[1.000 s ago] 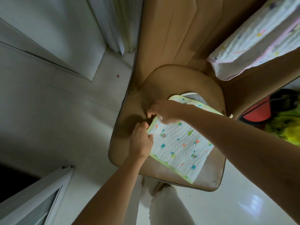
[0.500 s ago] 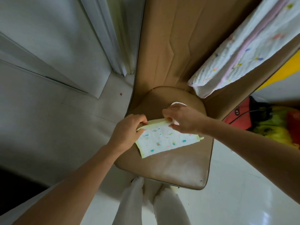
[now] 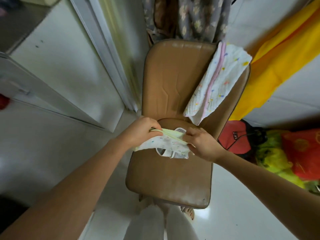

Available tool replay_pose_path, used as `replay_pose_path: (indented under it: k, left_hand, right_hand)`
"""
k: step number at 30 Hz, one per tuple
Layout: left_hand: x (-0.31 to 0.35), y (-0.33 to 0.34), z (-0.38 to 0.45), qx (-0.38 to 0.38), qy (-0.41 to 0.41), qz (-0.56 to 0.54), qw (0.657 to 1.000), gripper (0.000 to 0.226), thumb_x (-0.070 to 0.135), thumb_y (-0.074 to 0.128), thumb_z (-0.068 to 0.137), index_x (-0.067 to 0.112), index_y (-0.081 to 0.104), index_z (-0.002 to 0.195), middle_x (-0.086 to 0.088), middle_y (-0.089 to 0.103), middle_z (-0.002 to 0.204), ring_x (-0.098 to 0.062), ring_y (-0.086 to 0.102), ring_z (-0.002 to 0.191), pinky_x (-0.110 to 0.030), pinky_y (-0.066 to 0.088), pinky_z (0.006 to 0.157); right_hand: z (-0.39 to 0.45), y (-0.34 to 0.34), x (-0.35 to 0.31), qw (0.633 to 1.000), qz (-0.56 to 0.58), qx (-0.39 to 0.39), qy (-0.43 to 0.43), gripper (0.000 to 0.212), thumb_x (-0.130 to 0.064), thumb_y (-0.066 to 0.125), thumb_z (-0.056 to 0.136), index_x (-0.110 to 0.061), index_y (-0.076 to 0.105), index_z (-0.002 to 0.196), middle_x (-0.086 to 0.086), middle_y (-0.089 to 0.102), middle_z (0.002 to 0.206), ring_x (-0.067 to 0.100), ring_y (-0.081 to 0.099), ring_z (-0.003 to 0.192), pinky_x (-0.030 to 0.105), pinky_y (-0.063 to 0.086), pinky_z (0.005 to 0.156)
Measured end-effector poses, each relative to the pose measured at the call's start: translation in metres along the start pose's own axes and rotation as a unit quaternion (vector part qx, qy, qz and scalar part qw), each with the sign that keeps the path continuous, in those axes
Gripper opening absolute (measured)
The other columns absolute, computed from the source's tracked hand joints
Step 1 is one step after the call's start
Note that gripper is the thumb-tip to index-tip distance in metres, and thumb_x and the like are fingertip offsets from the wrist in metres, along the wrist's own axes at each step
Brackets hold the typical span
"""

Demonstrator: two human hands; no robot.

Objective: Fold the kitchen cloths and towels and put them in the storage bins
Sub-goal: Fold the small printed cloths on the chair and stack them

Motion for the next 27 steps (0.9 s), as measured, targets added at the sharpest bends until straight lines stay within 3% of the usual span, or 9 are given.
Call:
replay_pose_path:
  k: [7,10,13,19,21,22,23,25,27]
  left_hand:
    - [0.028,-0.031,0.011,0.012,-0.02,0.102,0.995,0.017,0.02,0.065,0.088,0.009,0.076,0.094,-0.004,0.071,0.101,-0.02,0.064,0.094,-0.036,0.047,0.088]
    - [0.027,-0.032,0.012,-0.018,-0.04,0.146,0.988,0.018,0.017,0.062,0.089,0.004,0.075,0.092,-0.008,0.067,0.101,-0.024,0.062,0.094,-0.042,0.047,0.087]
    - [0.034,-0.031,0.012,-0.03,-0.029,0.175,0.984,0.019,0.017,0.062,0.089,0.002,0.074,0.089,-0.009,0.063,0.097,-0.025,0.06,0.091,-0.043,0.046,0.086]
    - [0.06,-0.029,0.003,-0.008,-0.032,0.184,0.982,0.023,0.024,0.063,0.089,0.019,0.071,0.11,0.005,0.05,0.089,-0.02,0.055,0.094,-0.034,0.045,0.077]
    - [0.064,-0.028,-0.002,0.006,-0.038,0.217,0.975,0.021,0.026,0.064,0.089,0.025,0.068,0.109,0.004,0.058,0.096,-0.02,0.057,0.094,-0.031,0.042,0.072]
    - [0.064,-0.028,-0.005,0.015,-0.046,0.221,0.974,0.019,0.026,0.065,0.088,0.028,0.064,0.107,0.003,0.062,0.099,-0.02,0.059,0.092,-0.031,0.044,0.072]
    - [0.061,-0.027,-0.008,0.022,-0.059,0.209,0.976,0.021,0.025,0.067,0.086,0.029,0.056,0.104,0.003,0.064,0.098,-0.02,0.061,0.088,-0.032,0.047,0.07]
    - [0.052,-0.021,-0.013,0.013,-0.105,0.154,0.982,0.037,0.018,0.071,0.083,0.028,0.041,0.101,-0.001,0.065,0.092,-0.017,0.06,0.077,-0.031,0.049,0.061]
    - [0.043,-0.01,-0.018,-0.029,-0.154,0.099,0.983,0.039,0.008,0.072,0.08,0.02,0.049,0.11,-0.006,0.064,0.094,-0.016,0.061,0.077,-0.024,0.047,0.056]
  right_hand:
    - [-0.018,-0.043,-0.001,0.998,0.023,-0.021,0.059,0.011,-0.016,0.069,0.081,-0.006,0.065,0.085,0.009,0.061,0.094,0.029,0.061,0.081,0.029,0.046,0.067]
    - [-0.023,-0.06,0.01,0.992,0.032,-0.03,0.117,0.017,-0.024,0.061,0.089,-0.008,0.067,0.091,0.007,0.063,0.1,0.027,0.061,0.089,0.031,0.045,0.074]
    - [-0.034,-0.079,0.029,0.981,0.061,0.013,0.185,0.018,-0.026,0.064,0.086,-0.011,0.07,0.093,0.006,0.069,0.098,0.027,0.063,0.088,0.037,0.05,0.078]
    - [-0.051,-0.088,0.044,0.973,0.015,-0.023,0.227,0.019,-0.026,0.063,0.085,-0.013,0.068,0.098,0.005,0.068,0.099,0.027,0.063,0.09,0.038,0.051,0.075]
    - [-0.057,-0.087,0.043,0.972,0.008,-0.041,0.229,0.006,-0.021,0.062,0.085,-0.016,0.064,0.083,0.005,0.066,0.093,0.027,0.061,0.086,0.033,0.046,0.07]
    - [-0.061,-0.087,0.042,0.971,0.008,-0.051,0.232,0.013,-0.018,0.061,0.084,-0.02,0.056,0.073,0.005,0.064,0.088,0.027,0.058,0.082,0.031,0.041,0.066]
    - [-0.064,-0.086,0.041,0.971,0.009,-0.06,0.232,0.019,-0.016,0.061,0.084,-0.023,0.052,0.069,0.006,0.062,0.085,0.027,0.056,0.08,0.029,0.037,0.065]
    - [-0.069,-0.084,0.044,0.967,0.031,-0.061,0.244,0.006,-0.015,0.065,0.081,-0.017,0.064,0.076,0.006,0.066,0.087,0.026,0.059,0.082,0.028,0.039,0.066]
    - [-0.072,-0.078,0.047,0.96,0.07,-0.073,0.26,0.008,-0.015,0.071,0.077,-0.008,0.069,0.081,0.005,0.067,0.085,0.023,0.059,0.079,0.026,0.04,0.065]
Point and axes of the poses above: each hand's wrist, its own z-axis towards the middle knuckle, its own y-axis out of the palm, x = y × z, the point moved 8 cm from there along z, towards the middle knuckle
